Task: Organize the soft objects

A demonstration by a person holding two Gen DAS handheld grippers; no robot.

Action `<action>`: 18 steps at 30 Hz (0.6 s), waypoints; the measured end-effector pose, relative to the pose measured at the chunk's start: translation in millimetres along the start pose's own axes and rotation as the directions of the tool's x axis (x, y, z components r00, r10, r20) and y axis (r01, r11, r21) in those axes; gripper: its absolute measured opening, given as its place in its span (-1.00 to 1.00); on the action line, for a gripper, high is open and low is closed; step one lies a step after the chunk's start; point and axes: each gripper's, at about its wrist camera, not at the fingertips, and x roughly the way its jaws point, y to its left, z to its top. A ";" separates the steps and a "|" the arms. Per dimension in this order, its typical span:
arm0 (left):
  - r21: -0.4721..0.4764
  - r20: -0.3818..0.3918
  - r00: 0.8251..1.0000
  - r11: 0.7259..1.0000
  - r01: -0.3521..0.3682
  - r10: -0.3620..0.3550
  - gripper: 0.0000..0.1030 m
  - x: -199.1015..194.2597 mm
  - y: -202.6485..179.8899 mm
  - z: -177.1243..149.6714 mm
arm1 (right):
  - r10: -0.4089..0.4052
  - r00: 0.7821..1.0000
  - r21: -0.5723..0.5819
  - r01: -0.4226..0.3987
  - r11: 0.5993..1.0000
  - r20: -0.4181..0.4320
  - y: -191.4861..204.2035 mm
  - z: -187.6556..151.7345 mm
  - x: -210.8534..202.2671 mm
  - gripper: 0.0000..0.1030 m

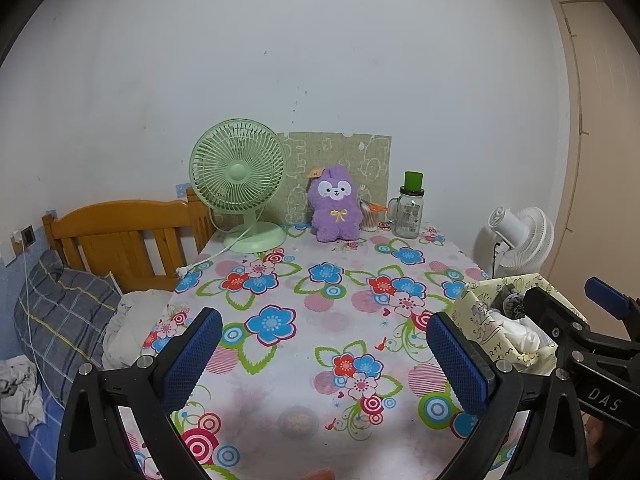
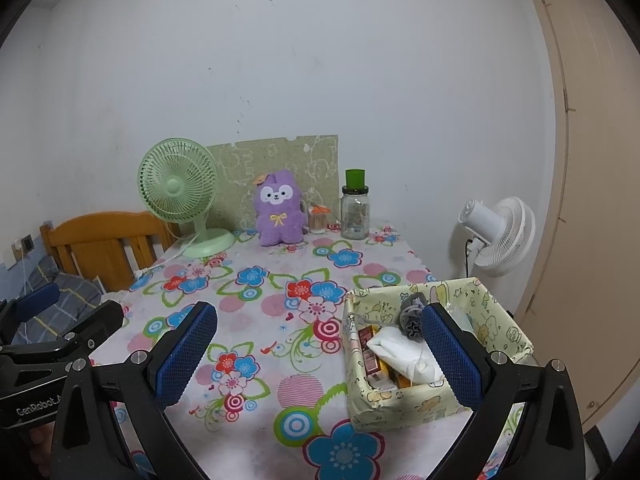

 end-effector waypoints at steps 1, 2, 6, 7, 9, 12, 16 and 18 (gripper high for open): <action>0.000 0.000 1.000 1.000 -0.001 0.001 0.99 -0.4 0.0 0.1 | 0.000 1.000 -0.001 0.000 1.000 -0.001 0.0 0.0 0.4 0.99; 0.000 0.000 1.000 1.000 0.001 -0.001 0.99 0.2 0.1 0.2 | -0.001 1.000 -0.002 0.001 1.000 -0.001 0.1 0.0 0.0 0.99; 0.000 -0.001 1.000 1.000 0.000 0.000 0.99 0.0 -0.1 0.2 | -0.003 1.000 -0.003 0.003 1.000 0.000 -0.3 -1.1 0.9 0.99; 0.001 -0.001 1.000 1.000 0.001 -0.001 1.00 0.1 -0.1 0.3 | -0.003 1.000 -0.002 0.003 1.000 -0.001 -0.5 -1.6 1.1 0.99; 0.000 -0.001 1.000 1.000 0.001 -0.001 0.99 0.9 0.2 -0.4 | -0.004 1.000 -0.003 0.004 1.000 -0.002 -0.4 -2.5 2.2 0.99; 0.000 -0.001 1.000 1.000 0.000 0.000 0.99 0.8 0.1 -0.2 | -0.004 1.000 -0.003 0.004 1.000 -0.002 -0.5 -2.4 2.2 0.99; 0.002 0.000 1.000 1.000 -0.001 0.001 0.99 1.1 0.2 -0.6 | -0.004 1.000 -0.004 0.004 1.000 -0.002 -0.5 -2.2 2.2 1.00; 0.002 -0.001 1.000 1.000 -0.001 0.001 0.99 1.2 0.1 -0.6 | -0.005 1.000 -0.005 0.005 1.000 -0.001 -0.8 -2.9 2.5 0.99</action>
